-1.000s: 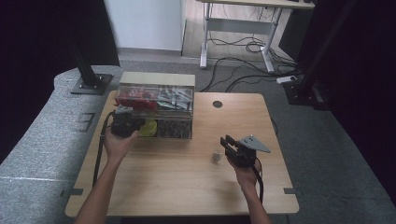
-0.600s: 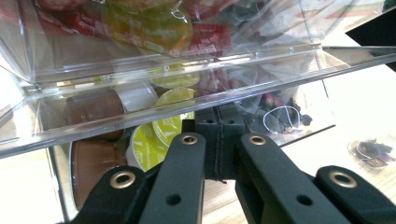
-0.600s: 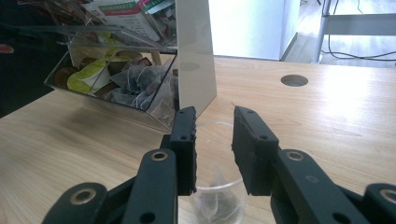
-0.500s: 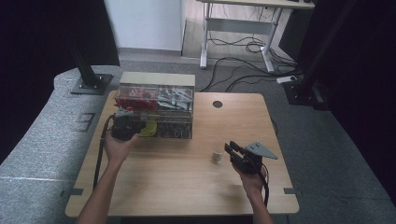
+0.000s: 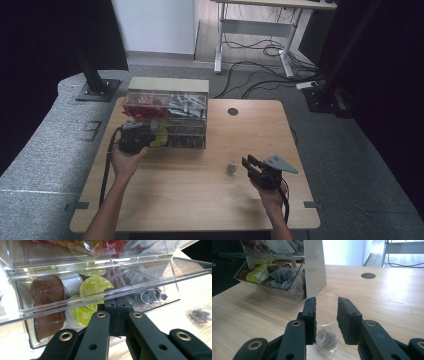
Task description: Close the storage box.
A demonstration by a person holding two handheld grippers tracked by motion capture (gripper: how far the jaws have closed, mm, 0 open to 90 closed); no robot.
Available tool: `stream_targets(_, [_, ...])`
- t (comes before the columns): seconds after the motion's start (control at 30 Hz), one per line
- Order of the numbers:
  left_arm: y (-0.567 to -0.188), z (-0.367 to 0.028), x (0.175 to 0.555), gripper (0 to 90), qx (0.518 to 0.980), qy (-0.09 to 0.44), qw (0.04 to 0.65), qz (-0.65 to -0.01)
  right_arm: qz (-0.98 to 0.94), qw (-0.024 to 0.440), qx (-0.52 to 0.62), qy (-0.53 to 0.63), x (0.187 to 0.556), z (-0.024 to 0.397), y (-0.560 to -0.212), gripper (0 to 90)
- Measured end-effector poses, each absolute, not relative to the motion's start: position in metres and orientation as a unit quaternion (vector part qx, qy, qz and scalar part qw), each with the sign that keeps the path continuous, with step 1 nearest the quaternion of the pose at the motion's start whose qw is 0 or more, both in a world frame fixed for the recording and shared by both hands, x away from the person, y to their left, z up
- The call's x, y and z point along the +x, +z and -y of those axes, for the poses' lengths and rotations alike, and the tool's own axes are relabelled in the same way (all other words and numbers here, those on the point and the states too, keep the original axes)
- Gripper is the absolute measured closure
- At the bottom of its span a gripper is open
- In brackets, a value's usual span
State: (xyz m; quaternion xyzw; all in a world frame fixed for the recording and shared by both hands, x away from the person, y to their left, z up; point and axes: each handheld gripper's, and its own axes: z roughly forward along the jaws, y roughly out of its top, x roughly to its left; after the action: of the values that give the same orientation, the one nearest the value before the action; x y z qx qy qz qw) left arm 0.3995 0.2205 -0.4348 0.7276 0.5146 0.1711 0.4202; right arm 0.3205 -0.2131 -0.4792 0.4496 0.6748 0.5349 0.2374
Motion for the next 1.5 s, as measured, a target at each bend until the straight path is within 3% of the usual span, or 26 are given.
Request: stream_targets(1.5, [-0.474, -0.221, 0.389, 90.0, 0.733, 0.146, 0.406, -0.526, -0.687, 0.218, 0.461, 0.518, 0.317, 0.220, -0.492, 66.1])
